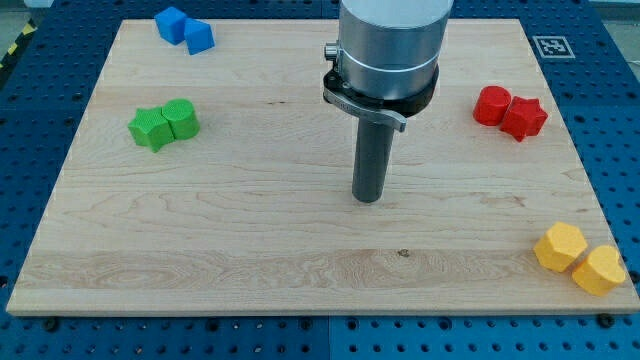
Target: Point at the yellow heart
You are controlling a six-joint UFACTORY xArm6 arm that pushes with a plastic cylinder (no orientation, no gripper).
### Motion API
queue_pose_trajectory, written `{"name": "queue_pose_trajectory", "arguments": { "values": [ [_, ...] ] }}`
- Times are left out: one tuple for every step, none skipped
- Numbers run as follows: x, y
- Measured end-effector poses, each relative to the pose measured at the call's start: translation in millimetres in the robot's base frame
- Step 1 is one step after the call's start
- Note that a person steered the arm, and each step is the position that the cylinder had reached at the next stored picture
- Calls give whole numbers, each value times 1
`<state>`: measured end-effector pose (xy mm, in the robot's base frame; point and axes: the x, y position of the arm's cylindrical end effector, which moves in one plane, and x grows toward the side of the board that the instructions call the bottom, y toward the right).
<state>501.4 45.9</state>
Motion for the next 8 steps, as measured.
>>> {"name": "queue_pose_trajectory", "arguments": {
  "values": [
    [0,0],
    [0,0],
    [0,0],
    [0,15],
    [0,57],
    [0,110],
    [9,166],
    [31,230]
  ]
}}
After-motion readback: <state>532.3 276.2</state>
